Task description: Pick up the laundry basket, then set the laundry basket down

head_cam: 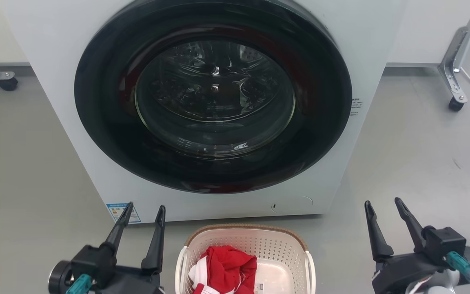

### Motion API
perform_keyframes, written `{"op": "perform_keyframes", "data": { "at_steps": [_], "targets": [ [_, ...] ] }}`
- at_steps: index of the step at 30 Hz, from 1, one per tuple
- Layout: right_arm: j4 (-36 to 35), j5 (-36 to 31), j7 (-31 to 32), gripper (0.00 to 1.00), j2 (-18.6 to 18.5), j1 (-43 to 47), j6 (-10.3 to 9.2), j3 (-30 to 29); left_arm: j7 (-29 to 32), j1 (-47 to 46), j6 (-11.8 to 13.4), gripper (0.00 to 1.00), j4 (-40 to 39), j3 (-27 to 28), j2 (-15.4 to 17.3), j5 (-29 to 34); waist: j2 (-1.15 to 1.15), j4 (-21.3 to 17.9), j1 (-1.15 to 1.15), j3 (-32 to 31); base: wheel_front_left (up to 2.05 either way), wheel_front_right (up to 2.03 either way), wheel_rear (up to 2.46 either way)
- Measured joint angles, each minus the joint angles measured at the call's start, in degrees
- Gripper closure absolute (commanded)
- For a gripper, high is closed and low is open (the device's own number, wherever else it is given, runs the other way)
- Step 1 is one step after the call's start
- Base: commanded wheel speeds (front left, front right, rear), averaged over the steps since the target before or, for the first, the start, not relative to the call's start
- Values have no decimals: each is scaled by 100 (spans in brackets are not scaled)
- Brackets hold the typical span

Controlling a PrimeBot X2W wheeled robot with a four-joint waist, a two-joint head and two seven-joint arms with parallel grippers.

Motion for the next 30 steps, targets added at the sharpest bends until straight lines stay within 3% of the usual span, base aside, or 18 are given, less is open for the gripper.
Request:
{"op": "perform_keyframes", "data": {
  "at_steps": [15, 30],
  "targets": [
    [-651, -565, 0, 0, 330, 925, -1, -871, -12, 975, 1, 0, -363, 761, -468, 565, 1, -26, 1, -12, 0, 0, 0],
    [-905, -1187, 10, 0, 522, 1208, -1, -1126, 333, 1178, 1, 0, -535, 1138, -748, 1065, 1, -4, 1, 17, 0, 0, 0]
  ]
}}
